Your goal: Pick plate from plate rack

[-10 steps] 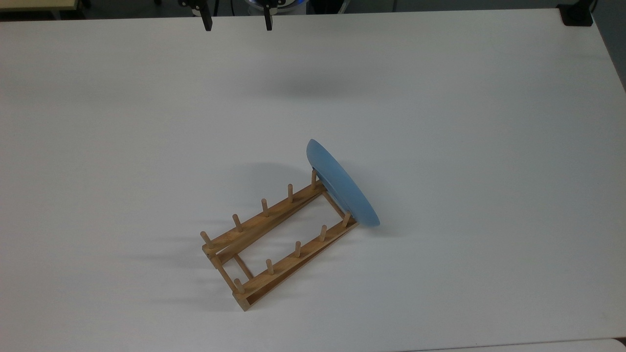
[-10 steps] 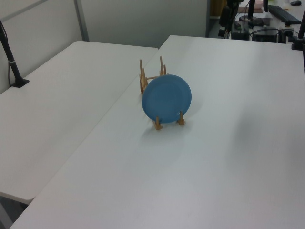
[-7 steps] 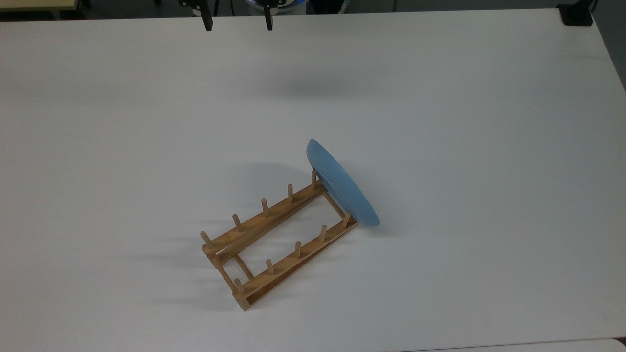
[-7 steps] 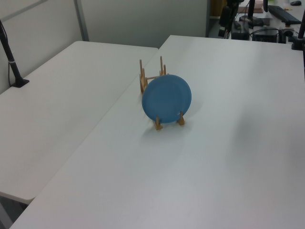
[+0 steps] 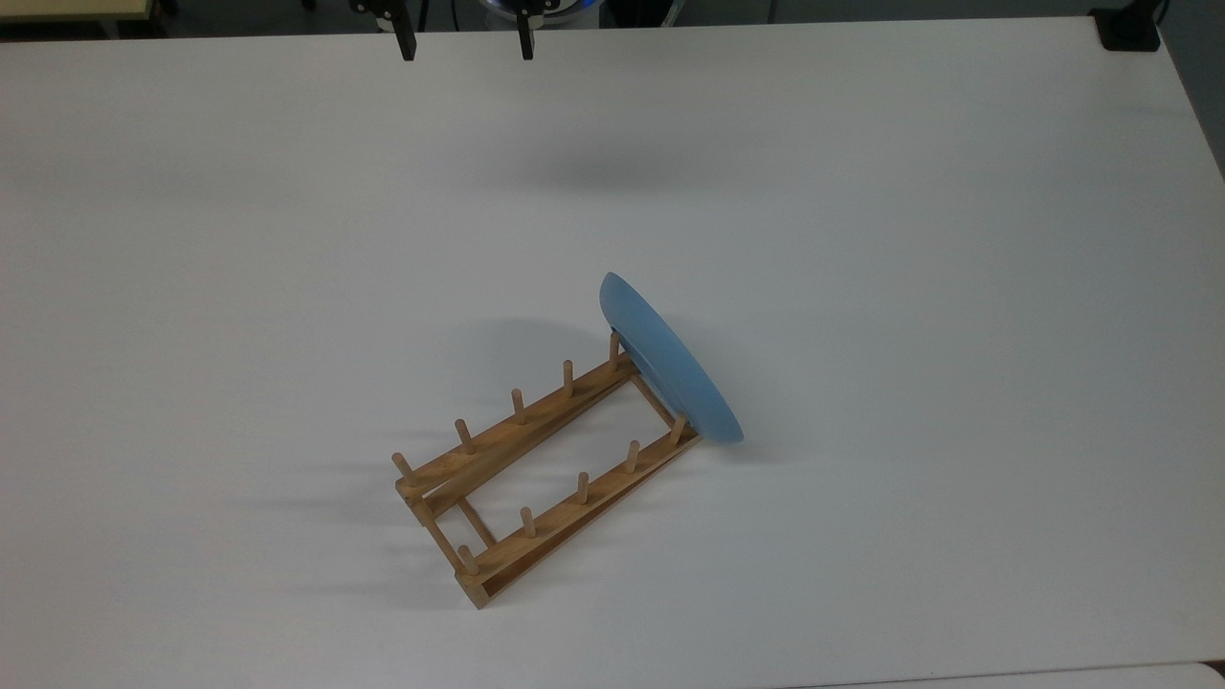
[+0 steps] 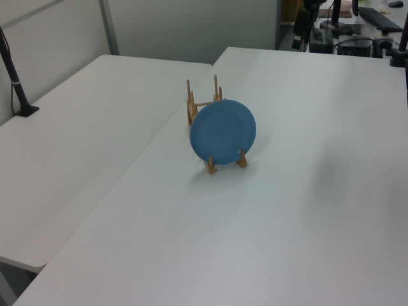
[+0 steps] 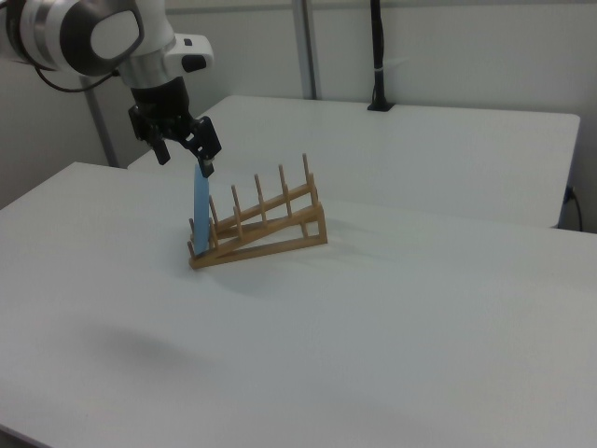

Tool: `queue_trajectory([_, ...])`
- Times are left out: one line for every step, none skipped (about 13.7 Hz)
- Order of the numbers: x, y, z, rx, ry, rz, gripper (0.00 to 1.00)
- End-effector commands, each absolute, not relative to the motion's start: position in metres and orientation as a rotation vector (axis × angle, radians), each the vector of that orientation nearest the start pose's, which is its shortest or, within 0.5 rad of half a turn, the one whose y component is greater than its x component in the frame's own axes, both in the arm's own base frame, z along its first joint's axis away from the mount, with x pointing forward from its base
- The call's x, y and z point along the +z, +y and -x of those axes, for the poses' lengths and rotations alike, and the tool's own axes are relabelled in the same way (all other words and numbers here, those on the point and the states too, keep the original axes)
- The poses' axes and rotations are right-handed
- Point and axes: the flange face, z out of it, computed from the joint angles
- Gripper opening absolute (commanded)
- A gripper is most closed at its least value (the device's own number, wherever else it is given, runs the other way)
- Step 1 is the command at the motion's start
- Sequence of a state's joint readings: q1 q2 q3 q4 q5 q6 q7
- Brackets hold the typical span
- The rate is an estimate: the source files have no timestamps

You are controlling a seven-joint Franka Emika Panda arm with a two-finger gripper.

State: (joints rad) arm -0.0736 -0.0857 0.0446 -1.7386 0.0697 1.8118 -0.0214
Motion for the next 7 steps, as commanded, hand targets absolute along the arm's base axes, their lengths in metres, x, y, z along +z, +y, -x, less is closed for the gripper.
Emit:
queue_trajectory([0.6144, -0.0054, -0.542, -0.223, 0.038, 3.049, 1.0])
queue_trajectory([0.6144, -0.0054, -0.542, -0.223, 0.035, 3.049, 1.0])
queue_trajectory([0.6152, -0.0055, -0.5416, -0.226, 0.026, 3.051, 1.0])
queue_trajectory([0.6152, -0.0055, -0.5416, -0.226, 0.023, 3.051, 1.0])
queue_trajectory([0.6144, -0.0056, -0.542, -0.224, 0.005, 3.052, 1.0])
queue_trajectory([0.6135, -0.0057, -0.5418, -0.223, -0.075, 3.056, 1.0])
queue_trajectory([0.6112, -0.0067, -0.5421, -0.222, -0.225, 3.058, 1.0])
